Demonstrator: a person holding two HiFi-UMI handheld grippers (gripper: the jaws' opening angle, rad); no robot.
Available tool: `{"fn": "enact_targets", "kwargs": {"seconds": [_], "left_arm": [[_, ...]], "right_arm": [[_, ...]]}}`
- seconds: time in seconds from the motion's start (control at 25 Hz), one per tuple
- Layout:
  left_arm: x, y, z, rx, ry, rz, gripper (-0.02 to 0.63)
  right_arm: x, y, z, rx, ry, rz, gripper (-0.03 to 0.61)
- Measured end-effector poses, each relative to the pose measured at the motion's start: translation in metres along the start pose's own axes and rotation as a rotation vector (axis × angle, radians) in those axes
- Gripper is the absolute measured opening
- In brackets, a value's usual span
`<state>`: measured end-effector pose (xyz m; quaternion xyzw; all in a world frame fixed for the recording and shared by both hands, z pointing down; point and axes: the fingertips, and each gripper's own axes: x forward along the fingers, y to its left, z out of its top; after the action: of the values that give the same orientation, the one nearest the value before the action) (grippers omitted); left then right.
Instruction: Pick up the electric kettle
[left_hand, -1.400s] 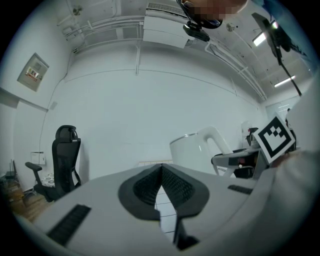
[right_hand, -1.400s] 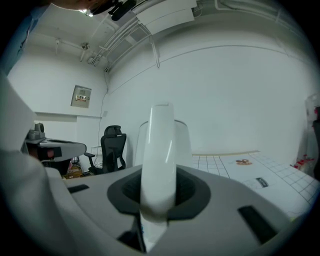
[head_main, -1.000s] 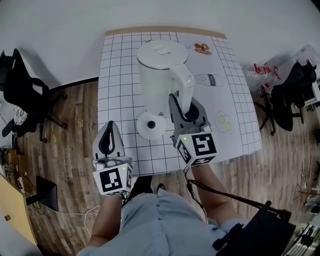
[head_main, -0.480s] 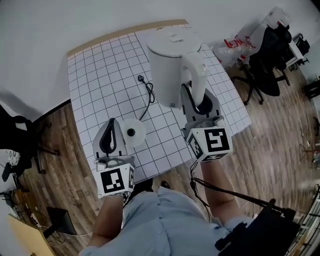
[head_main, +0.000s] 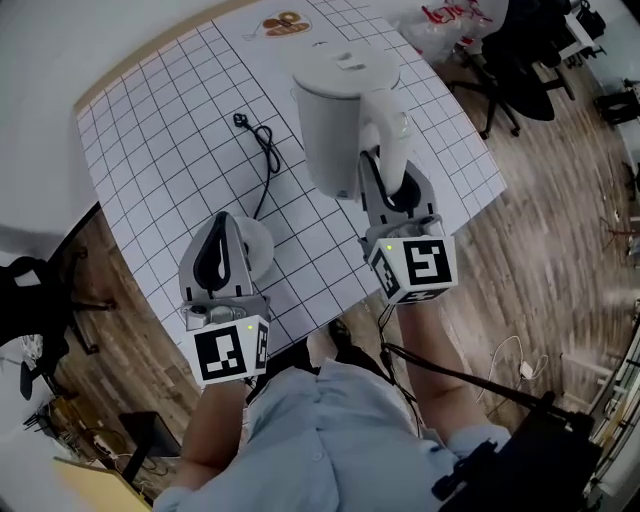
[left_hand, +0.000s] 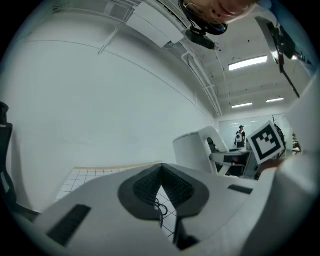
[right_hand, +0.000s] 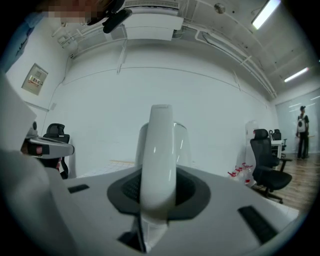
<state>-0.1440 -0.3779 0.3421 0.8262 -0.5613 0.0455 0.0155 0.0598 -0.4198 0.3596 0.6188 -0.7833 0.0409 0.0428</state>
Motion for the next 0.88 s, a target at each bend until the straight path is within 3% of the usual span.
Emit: {"fn": "enact_targets", "kwargs": {"seconds": [0.28, 0.64, 0.88], "left_arm": [[0.012, -0.006, -0.023, -0.008, 0.059, -0.031, 0.002], [0.009, -0.007, -0.036, 0.002, 0.092, -0.022, 0.002], [-0.004, -0.013, -0.039, 0.01, 0.104, -0.017, 0.002]], "right_arm": [[0.01, -0.004, -0.05, 0.013, 0.042, -0.017, 0.077], [-0.002, -0.003, -0.067, 0.018, -0.003, -0.001, 0.08], [-0.024, -0.002, -0.091, 0.043, 0.036, -0.04, 0.084]]}}
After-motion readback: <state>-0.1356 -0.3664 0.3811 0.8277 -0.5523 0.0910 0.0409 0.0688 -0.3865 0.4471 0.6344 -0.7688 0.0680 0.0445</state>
